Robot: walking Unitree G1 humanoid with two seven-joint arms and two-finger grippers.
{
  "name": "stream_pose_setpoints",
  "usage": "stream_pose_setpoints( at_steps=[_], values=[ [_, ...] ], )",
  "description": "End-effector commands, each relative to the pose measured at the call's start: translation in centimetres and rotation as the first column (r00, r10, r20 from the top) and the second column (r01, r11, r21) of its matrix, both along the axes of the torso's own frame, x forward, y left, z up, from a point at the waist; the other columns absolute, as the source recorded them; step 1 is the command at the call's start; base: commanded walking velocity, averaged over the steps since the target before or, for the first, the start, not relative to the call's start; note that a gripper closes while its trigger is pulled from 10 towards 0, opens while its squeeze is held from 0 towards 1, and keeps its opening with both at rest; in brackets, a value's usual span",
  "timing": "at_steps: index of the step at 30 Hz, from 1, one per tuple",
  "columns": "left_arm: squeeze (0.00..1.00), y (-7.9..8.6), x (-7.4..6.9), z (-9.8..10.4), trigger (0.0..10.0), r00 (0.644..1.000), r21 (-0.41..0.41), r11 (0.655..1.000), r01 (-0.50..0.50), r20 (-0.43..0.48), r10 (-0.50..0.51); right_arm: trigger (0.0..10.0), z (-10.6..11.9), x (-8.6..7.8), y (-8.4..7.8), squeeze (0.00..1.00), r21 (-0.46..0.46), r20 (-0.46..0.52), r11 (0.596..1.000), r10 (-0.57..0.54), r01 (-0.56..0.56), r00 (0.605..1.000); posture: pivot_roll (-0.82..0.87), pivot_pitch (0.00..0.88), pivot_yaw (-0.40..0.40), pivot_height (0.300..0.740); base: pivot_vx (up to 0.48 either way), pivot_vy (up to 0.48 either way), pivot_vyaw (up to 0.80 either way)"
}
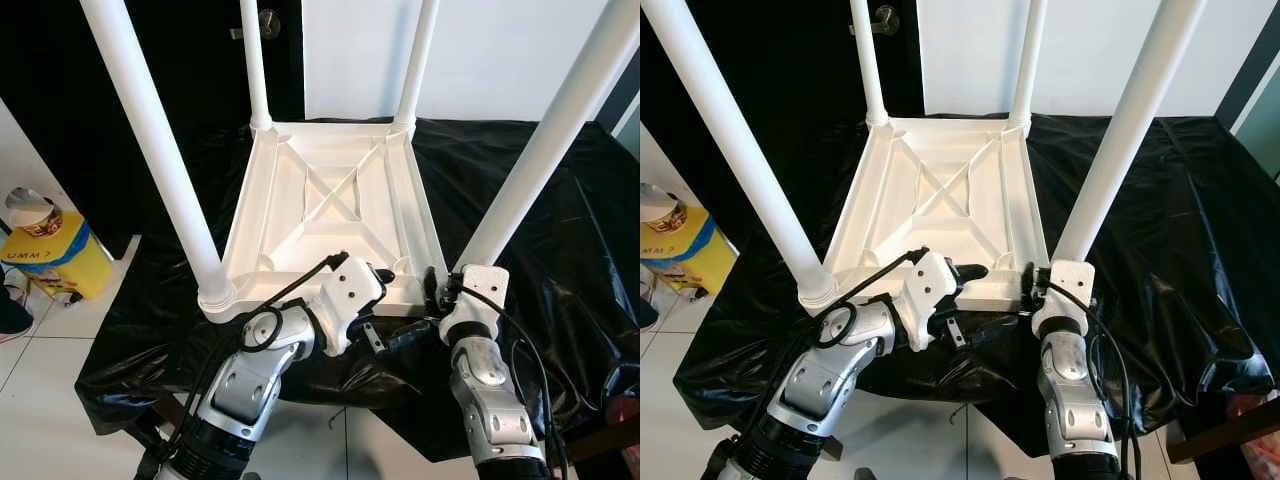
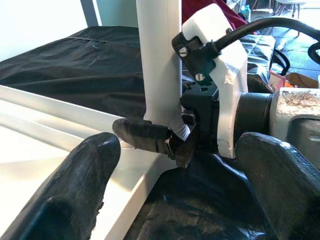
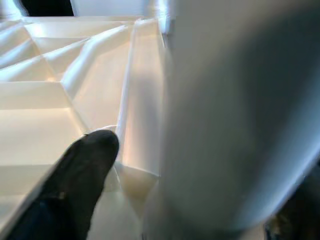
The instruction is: Building children table
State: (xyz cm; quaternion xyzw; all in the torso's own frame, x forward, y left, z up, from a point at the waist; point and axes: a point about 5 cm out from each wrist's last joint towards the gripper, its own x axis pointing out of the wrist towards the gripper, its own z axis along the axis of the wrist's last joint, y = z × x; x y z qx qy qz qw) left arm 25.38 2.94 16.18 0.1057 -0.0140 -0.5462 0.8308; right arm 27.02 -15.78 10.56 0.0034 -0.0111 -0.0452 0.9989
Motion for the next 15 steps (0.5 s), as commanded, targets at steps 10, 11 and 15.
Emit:
stream_pose_setpoints(
  at_steps=[10, 11, 15],
  values=[
    [0.0, 0.2, 0.2, 0.4, 10.0, 1.0, -0.002, 1.0, -0.015, 0.009, 0.015, 10.0, 1.2, -0.2, -2.8, 0.0, -0.052, 0.047, 0.958, 0.286, -0.284, 0.957, -0.08, 0.0, -0.012, 0.74, 0.0, 0.0, 0.0],
    [0.0, 0.2, 0.2, 0.4, 10.0, 1.0, -0.002, 1.0, -0.015, 0.009, 0.015, 10.0, 1.2, -0.2, -2.8, 0.0, -0.052, 0.047, 0.958, 0.286, -0.284, 0.957, -0.08, 0.0, -0.012, 0.74, 0.0, 0.0, 0.0],
    [0.0, 0.3, 0.1, 0.4, 10.0, 1.0, -0.005, 1.0, -0.023, 0.006, 0.023, 10.0, 1.7, 0.4, -5.0, 0.0, -0.117, -0.025, 0.877, 0.467, -0.467, 0.884, -0.08, 0.0, -0.013, 0.74, 0.0, 0.0, 0.0]
  ],
)
